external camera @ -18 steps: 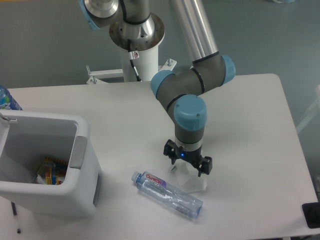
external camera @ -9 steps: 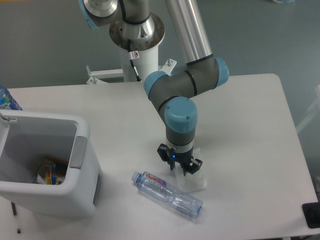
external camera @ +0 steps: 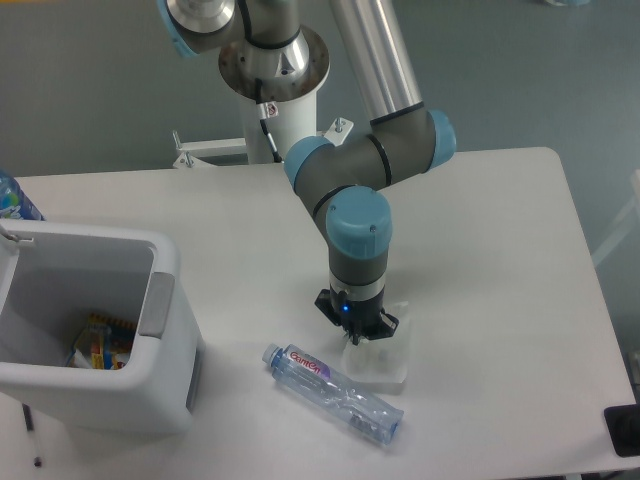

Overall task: Place the trash in the trash can
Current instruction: 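Lower the gripper onto the plastic bag and close on it, then lift the plastic bag and carry it over the white trash bin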

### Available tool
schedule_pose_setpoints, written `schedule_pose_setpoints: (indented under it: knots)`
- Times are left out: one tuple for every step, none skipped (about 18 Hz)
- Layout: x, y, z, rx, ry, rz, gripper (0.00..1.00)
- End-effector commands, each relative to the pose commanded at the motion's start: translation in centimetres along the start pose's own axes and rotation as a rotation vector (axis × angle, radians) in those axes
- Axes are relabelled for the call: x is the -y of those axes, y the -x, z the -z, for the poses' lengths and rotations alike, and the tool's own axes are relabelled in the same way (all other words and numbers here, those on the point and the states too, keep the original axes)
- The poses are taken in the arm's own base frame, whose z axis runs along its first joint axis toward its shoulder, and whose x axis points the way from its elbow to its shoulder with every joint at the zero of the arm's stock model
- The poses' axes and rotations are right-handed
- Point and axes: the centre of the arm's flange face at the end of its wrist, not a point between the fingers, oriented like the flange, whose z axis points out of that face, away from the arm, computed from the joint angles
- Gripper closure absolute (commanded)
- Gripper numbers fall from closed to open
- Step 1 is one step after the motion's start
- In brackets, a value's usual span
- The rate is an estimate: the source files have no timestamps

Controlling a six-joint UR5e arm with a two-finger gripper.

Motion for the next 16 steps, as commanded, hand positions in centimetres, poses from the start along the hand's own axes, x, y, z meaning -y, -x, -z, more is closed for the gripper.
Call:
schedule_pose_setpoints:
  knots:
    - [-0.1, 0.5, 0.5, 0.008, -0.007, 0.007, 1.0]
    - [-0.3, 1.3, 1.5, 0.017, -0.015, 0.02, 1.0]
    - [-0.6, 2.0, 2.1, 0.017, -0.03, 0.037, 1.0]
    - [-0.6, 2.3, 2.6, 0.008, -0.059, 0.049, 1.0]
    - [-0.5, 2.8, 3.8, 0.008, -0.096, 0.067, 1.0]
    - [-0.2, 3.2, 4.5, -0.002, -0.131, 0.087, 1.0]
    - [0.1, 3.5, 4.9, -0.023, -0.169, 0.112, 1.0]
    - [0.2, 4.0, 5.5, -0.043, -0.212, 0.146, 1.0]
    - [0.5, 4.5, 6.4, -0.061, -0.256, 0.18, 1.0]
    - [1.2, 4.9, 7.2, -0.075, -0.296, 0.206, 1.0]
    - [1.7, 5.3, 7.9, -0.084, -0.327, 0.229, 1.0]
    - [1.9, 5.7, 8.5, -0.089, -0.346, 0.251, 1.0]
    - [2.1, 6.0, 8.9, -0.095, -0.362, 0.267, 1.0]
    - [2.3, 6.0, 9.5, -0.101, -0.378, 0.279, 1.0]
    - [2.5, 6.0, 10.2, -0.103, -0.395, 0.288, 1.0]
    - [2.6, 5.9, 10.4, -0.11, -0.403, 0.3, 1.0]
